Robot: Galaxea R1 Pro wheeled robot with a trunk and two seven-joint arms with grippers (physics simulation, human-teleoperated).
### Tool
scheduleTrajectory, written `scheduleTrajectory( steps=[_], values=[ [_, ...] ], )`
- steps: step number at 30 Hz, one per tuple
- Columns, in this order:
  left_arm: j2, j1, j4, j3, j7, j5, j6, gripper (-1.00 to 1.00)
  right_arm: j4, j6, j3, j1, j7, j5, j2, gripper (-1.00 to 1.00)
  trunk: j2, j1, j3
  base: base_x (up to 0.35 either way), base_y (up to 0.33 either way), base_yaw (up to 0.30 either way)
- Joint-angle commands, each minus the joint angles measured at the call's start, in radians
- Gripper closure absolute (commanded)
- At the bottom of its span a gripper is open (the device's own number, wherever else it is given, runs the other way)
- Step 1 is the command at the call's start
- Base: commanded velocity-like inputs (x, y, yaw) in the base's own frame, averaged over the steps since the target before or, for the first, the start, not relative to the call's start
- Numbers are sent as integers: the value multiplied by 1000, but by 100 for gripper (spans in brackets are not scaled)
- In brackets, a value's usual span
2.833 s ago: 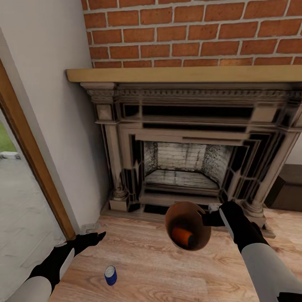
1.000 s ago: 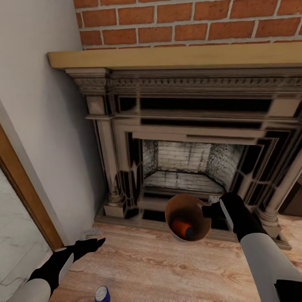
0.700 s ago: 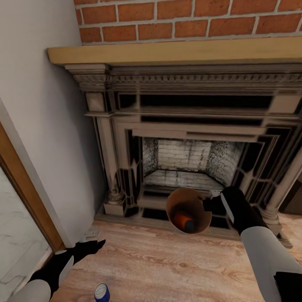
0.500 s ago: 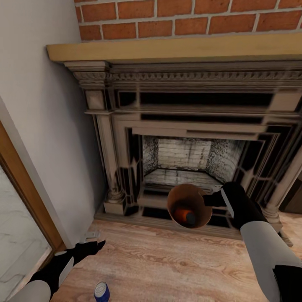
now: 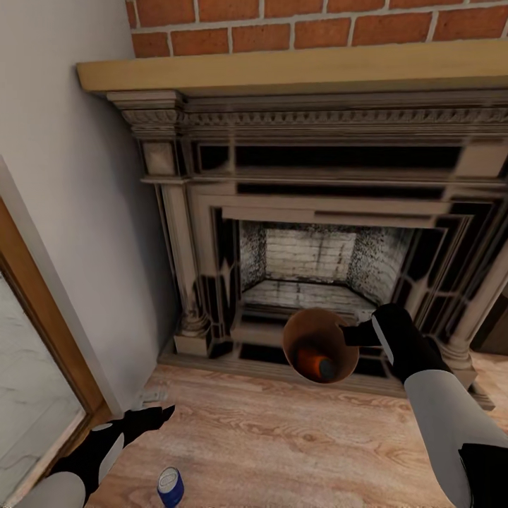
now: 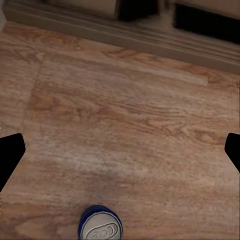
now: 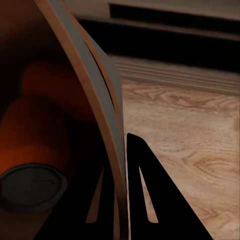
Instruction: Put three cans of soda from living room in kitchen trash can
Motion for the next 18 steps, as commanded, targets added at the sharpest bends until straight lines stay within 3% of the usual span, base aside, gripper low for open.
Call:
scheduleTrajectory(
  steps=[1,18],
  values=[
    [-1,0,0,0,4,0,0,-100,0,2,-1,-1,4,-27,0,100,-7,4,-3,0,0,0],
    [-10,0,0,-4,59,-1,-37,-100,3,2,0,-1,4,-27,1,100,-126,69,-56,0,0,0]
  ],
)
